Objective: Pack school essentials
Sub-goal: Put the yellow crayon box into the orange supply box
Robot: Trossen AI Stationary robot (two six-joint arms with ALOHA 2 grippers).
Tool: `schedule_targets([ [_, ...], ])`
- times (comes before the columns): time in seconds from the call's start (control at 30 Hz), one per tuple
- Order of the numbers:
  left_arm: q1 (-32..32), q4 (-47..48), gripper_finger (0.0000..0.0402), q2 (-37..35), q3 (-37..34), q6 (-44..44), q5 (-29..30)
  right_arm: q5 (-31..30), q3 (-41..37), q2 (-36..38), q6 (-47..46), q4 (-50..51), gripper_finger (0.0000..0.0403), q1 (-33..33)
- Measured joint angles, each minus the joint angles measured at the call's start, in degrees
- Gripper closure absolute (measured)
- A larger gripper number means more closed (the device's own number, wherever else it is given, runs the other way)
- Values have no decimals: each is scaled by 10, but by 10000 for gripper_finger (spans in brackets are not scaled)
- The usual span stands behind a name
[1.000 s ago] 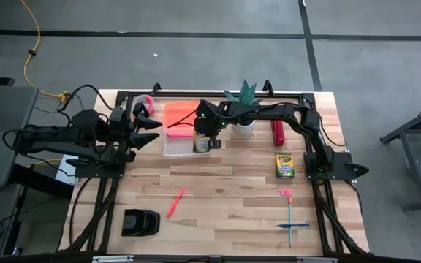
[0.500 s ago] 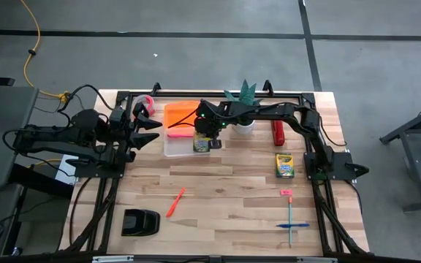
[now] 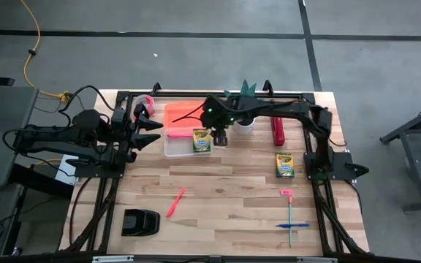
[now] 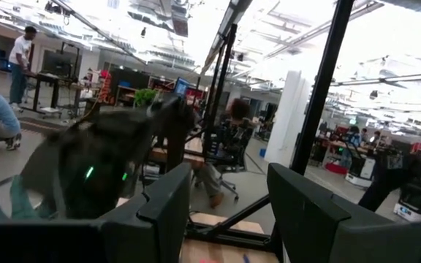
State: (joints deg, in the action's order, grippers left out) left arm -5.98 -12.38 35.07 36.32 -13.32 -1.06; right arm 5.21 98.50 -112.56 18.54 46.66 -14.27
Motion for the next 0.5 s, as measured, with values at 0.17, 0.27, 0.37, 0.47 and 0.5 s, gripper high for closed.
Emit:
schedule_targets([
  [0.17,0,27,229,0,0,0,0,50,0,47,-50,58,219,24],
  [0.27,0,43,229,0,0,0,0,52,0,63,-64,73,219,55],
  [0.37,0,53,229,0,0,0,0,54,0,66,-80,77,220,86],
  [0.47,0,53,229,0,0,0,0,54,-26,77,-95,62,220,111],
  [0.5,0,53,229,0,0,0,0,53,-53,89,-104,54,220,116],
])
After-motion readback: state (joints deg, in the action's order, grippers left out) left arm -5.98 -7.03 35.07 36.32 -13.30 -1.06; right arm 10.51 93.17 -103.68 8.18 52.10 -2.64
